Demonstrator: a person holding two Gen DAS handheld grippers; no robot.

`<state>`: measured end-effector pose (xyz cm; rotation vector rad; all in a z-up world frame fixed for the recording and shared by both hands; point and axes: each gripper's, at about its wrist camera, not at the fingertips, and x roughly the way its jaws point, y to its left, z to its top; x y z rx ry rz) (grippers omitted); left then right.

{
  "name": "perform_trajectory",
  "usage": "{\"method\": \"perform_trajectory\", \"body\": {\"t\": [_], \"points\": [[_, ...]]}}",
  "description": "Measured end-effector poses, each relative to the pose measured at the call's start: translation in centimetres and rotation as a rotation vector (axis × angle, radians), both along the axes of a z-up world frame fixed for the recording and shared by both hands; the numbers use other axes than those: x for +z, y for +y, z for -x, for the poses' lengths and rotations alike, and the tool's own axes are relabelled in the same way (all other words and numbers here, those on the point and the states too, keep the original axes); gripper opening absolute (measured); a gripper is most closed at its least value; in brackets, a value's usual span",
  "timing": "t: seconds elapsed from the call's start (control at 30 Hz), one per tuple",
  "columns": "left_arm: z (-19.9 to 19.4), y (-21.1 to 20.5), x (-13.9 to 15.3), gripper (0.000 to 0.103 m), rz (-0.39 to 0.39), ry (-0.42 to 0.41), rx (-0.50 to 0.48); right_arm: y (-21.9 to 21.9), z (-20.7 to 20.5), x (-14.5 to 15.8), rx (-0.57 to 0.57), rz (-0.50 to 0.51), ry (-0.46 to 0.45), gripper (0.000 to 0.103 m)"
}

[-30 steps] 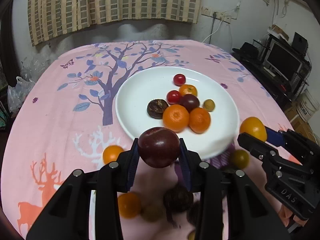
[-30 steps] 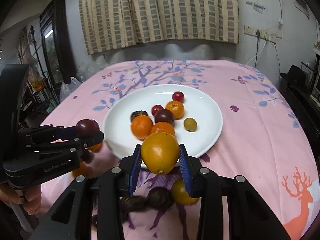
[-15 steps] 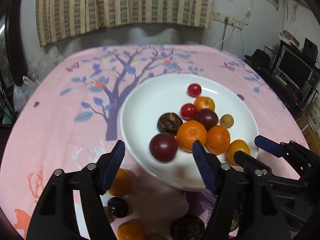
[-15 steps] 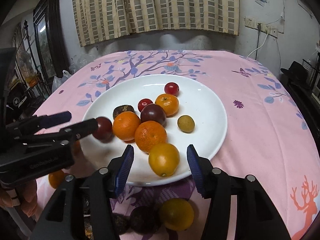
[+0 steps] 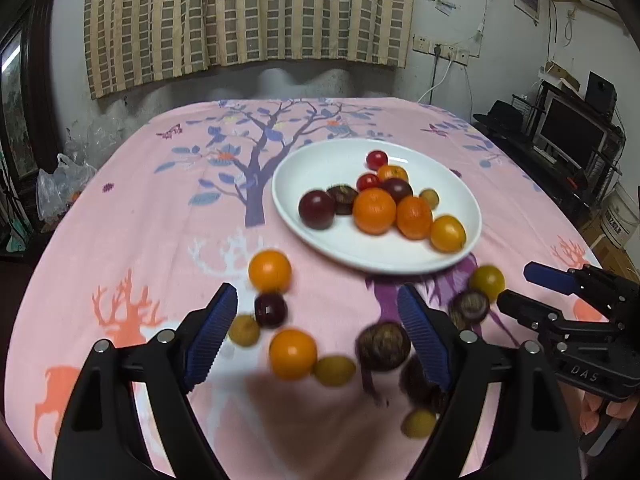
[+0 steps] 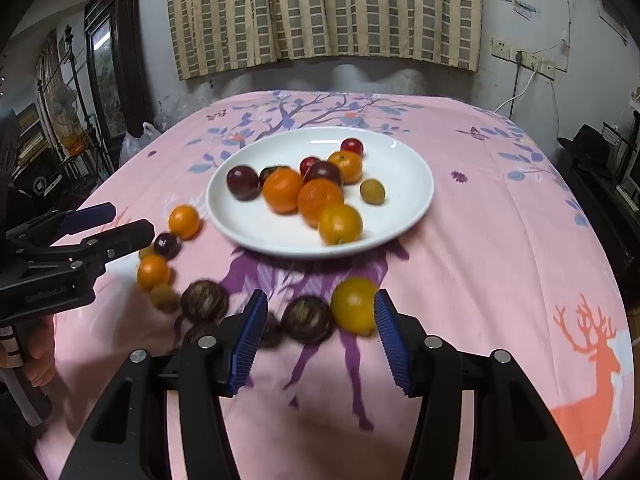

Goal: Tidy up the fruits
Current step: 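Grasp a dark red cherry with the right tool while the left tool grasps a yellow-green fruit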

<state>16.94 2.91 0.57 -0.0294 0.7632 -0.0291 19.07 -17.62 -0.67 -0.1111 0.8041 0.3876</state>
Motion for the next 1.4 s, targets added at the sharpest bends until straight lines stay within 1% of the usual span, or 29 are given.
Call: {"method": "perform_trajectory", "body": {"t": [0.2,0.33,0.47,0.67,0.73,0.77,0.8,0.87,0.97,1.07,1.17,1.27,1.33,1.4], "points": [[2.6,0.3,-2.4,0.080,0.006,0.038,0.006,0.5,3.4,-0.9,0.026,-0.002,0.031,0.056],[3.4,0.7,-3.2,0.080,0.008,0.046,0.010,1.8,5.4,-1.4,0.064,0.011,0.040,0.056],[3.7,1.6,-3.5,0.080,0.008,0.037,0.034,3.7,6.6,-1.6,0.104,0.023,0.044,0.056],[3.4,2.9,-3.8,0.080,0.019,0.050,0.055,6.7,6.3,-2.0,0.132,0.065,0.033,0.056],[3.3,3.1,-3.8,0.080,0.026,0.053,0.058,7.4,5.8,-2.4,0.133,0.084,0.041,0.053],[3.4,3.1,-3.8,0.080,0.027,0.054,0.057,7.6,5.6,-2.6,0.133,0.086,0.048,0.046],[3.4,3.1,-3.9,0.080,0.027,0.054,0.055,7.7,5.4,-2.8,0.134,0.076,0.050,0.038],[3.4,2.8,-3.9,0.080,0.020,0.055,0.048,7.6,5.1,-2.7,0.111,0.067,0.043,0.030],[3.3,2.4,-4.1,0.080,0.010,0.064,0.033,6.6,5.0,-2.3,0.102,0.019,0.045,0.030],[3.4,2.0,-4.3,0.080,0.027,0.073,0.010,4.9,4.9,-1.9,0.079,-0.031,0.038,0.030],[3.7,1.2,-4.5,0.080,0.037,0.088,-0.025,2.8,4.4,-1.8,0.031,-0.078,0.044,0.030],[4.1,0.0,-4.5,0.080,0.017,0.091,-0.064,1.3,3.7,-2.2,-0.006,-0.116,0.063,0.030],[4.5,-0.8,-4.5,0.080,0.009,0.093,-0.090,0.8,3.5,-2.2,-0.011,-0.126,0.065,0.030],[4.8,-1.6,-4.4,0.080,0.021,0.108,-0.115,0.7,3.5,-2.2,-0.011,-0.133,0.065,0.030]]}}
